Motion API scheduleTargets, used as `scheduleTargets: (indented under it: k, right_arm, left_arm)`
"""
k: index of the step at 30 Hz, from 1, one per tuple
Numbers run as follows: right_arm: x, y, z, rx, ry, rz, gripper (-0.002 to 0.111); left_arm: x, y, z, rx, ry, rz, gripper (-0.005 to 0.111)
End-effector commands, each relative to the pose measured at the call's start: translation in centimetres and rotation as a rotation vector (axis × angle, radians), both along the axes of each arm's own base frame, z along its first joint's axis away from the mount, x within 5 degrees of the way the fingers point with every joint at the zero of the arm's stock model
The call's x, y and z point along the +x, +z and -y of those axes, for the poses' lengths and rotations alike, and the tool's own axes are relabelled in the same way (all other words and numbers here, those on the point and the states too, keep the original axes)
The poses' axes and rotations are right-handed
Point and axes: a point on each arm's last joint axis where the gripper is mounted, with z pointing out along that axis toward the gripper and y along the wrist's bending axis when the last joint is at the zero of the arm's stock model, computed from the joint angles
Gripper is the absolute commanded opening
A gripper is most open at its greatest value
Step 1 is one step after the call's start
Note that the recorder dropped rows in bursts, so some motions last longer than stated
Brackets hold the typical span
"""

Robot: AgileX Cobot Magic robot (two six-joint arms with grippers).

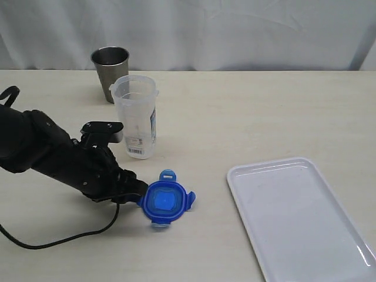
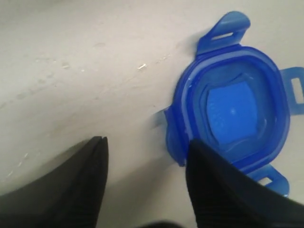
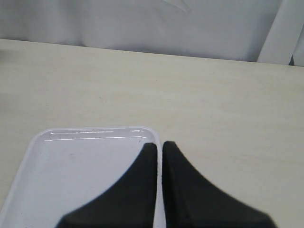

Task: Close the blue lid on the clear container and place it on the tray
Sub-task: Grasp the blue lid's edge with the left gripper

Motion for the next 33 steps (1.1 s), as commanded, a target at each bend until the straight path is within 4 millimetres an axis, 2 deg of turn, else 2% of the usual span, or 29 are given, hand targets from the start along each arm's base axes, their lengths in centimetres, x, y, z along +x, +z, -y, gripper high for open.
scheduleTargets:
  k: [1,4,8,11,16,20,23,31,33]
  right_arm:
    - [0.0,-0.1,0.0,-0.003,-0.007,0.006,0.004]
    - [0.0,-0.1,0.0,-0.003,-0.007,0.006,0.004]
    - [0.0,-0.1,0.0,-0.003,-0.007,0.006,0.004]
    - [0.0,-0.1,0.0,-0.003,-0.007,0.006,0.004]
    - [0.0,-0.1,0.0,-0.003,-0.007,0.006,0.004]
    - [0.0,-0.1,0.0,-0.003,-0.007,0.006,0.004]
    - [0.0,-0.1,0.0,-0.003,-0.007,0.006,0.004]
    - [0.0,-0.1,0.0,-0.003,-0.007,0.006,0.004]
    - [0.0,-0.1,0.0,-0.003,-0.007,0.006,0.004]
  left_arm:
    - [0.1,0.3,0.7,-0.044,-0.032,0.021,0.054]
    - [0.1,0.2,0.7,-0.046,-0.035,0.014,0.054]
    - [0.0,-0.8,1.1,-0.084,-0.042,-0.020,0.054]
    - [0.0,-0.7,1.5,-0.124,-0.058,-0.012,0.054]
    - [0.2,-1.3,1.2,-0.091,-0.041,-0.004,0.051]
    - [0.2,-2.4,1.1,-0.064,-0.030,-0.023,0.039]
    - [0.1,-2.3,1.1,-0.068,-0.049,-0.029,0.034]
    - [-0.3,-2.2,1.5,-0.102,-0.123,-0.041,0.000]
    - [-0.3,-2.1,1.5,-0.101,-0.132,-0.039,0.000]
